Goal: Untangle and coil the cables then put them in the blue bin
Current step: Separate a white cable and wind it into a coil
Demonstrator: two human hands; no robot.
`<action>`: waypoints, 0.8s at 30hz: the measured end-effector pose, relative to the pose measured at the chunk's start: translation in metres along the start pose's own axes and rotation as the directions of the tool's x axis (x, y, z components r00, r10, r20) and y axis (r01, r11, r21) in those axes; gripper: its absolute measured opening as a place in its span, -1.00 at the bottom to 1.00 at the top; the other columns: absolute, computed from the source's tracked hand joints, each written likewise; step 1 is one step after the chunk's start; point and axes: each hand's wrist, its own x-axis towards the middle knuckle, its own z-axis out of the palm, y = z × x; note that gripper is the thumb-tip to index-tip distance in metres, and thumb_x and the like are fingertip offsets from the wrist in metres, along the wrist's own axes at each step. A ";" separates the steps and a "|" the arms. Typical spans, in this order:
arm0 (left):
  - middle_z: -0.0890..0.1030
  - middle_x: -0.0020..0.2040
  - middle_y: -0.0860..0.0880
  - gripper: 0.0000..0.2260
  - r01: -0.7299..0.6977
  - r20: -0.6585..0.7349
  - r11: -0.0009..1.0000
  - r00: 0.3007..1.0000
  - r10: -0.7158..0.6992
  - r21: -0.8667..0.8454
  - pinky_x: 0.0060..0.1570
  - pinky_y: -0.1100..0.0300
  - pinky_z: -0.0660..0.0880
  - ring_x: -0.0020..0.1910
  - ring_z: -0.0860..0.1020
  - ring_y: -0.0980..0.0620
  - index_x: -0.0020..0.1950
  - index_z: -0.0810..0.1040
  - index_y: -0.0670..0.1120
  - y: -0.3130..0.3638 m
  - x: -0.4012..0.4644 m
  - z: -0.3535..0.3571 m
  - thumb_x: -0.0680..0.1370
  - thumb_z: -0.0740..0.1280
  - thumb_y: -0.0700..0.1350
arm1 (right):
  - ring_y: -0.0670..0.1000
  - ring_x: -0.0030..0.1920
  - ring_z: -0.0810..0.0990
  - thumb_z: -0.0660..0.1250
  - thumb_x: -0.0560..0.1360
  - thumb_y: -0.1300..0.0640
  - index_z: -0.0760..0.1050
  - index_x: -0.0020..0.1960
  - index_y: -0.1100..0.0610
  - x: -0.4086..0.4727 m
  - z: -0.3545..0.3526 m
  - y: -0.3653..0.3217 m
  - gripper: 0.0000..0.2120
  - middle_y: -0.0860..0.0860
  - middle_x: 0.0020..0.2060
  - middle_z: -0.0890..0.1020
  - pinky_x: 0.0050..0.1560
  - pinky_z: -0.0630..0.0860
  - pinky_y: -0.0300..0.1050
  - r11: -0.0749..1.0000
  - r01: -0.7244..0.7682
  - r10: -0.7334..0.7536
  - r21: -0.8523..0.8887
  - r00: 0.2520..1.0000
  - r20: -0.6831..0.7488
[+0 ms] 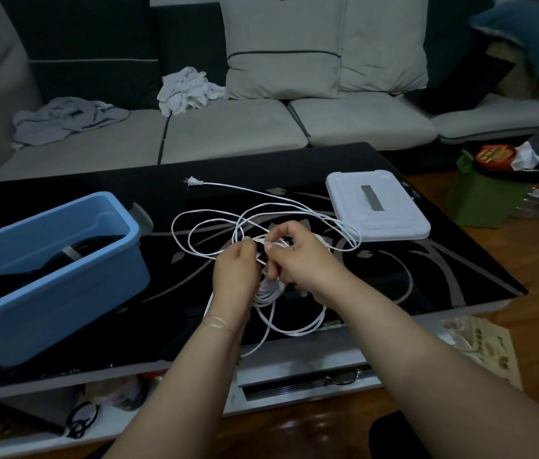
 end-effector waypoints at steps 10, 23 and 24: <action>0.27 -0.50 0.05 -0.66 0.002 -0.021 1.000 1.000 -0.002 0.003 -0.41 0.17 0.17 -0.48 0.22 0.05 -0.40 0.23 -0.01 0.002 0.007 -0.008 0.57 0.19 -0.08 | 0.01 -0.12 0.51 0.18 0.58 0.03 0.51 -0.02 0.01 0.020 -0.110 0.026 -0.85 -0.02 -0.15 0.56 -0.16 0.36 -0.15 0.849 -0.173 -0.014 -0.499 0.937 -0.348; 0.34 -0.53 0.04 -0.72 -0.015 0.213 0.999 0.977 0.005 0.047 -0.57 0.30 0.16 -0.59 0.28 0.14 -0.29 0.41 -0.11 0.018 -0.012 0.001 0.61 0.24 -0.04 | -0.14 -0.19 0.54 0.33 0.51 -0.10 0.50 -0.10 -0.02 0.013 -0.128 0.034 -0.85 -0.15 -0.21 0.57 -0.24 0.42 -0.28 0.844 -0.069 -0.215 -0.532 0.865 -0.454; 0.37 -0.47 -0.05 -0.74 -0.010 0.227 0.999 0.974 0.002 0.034 -0.57 0.30 0.15 -0.54 0.28 0.09 -0.24 0.45 -0.13 0.019 -0.014 0.001 0.61 0.24 -0.03 | -0.25 -0.17 0.56 0.37 0.49 -0.09 0.51 -0.03 -0.04 0.008 -0.118 0.022 -0.85 -0.20 -0.15 0.58 -0.24 0.41 -0.44 0.911 0.047 -0.209 -0.409 0.908 -0.362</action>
